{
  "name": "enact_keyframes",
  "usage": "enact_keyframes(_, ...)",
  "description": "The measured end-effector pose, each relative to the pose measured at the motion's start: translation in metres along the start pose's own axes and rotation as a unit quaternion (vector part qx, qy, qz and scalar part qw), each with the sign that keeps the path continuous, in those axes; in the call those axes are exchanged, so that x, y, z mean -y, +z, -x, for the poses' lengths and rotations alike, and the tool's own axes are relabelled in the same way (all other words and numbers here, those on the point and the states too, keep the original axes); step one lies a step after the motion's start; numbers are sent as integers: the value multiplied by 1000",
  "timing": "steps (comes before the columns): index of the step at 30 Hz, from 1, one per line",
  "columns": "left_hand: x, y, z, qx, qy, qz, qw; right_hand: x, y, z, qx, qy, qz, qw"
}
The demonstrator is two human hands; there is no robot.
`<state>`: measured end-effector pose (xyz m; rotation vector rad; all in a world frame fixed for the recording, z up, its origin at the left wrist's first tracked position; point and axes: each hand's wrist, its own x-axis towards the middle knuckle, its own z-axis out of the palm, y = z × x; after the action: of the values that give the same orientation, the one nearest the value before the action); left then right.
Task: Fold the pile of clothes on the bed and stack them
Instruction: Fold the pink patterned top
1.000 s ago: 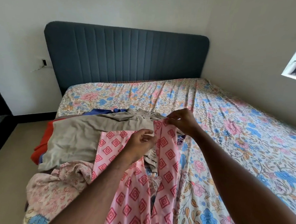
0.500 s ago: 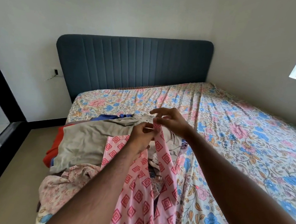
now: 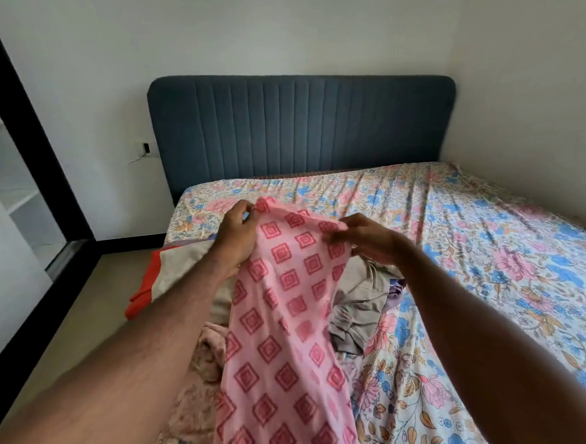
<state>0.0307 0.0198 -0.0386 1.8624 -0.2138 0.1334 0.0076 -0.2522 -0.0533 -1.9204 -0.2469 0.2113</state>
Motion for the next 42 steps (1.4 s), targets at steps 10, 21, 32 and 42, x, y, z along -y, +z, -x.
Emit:
enact_keyframes(10, 116, -3, -2, -91, -40, -140, 985, -77, 104, -58, -342, 80, -101, 931)
enact_keyframes(21, 201, 33, -38, -54, -55, -247, 966, -154, 116, -83, -418, 93, 110, 897)
enact_keyframes(32, 178, 29, 15, -100, -58, -192, 975, -171, 109, -88, -372, 127, 62, 918)
enact_keyframes(42, 158, -21, 232, -86, -104, -191, 972, -129, 155, 93, -403, 115, 80, 904)
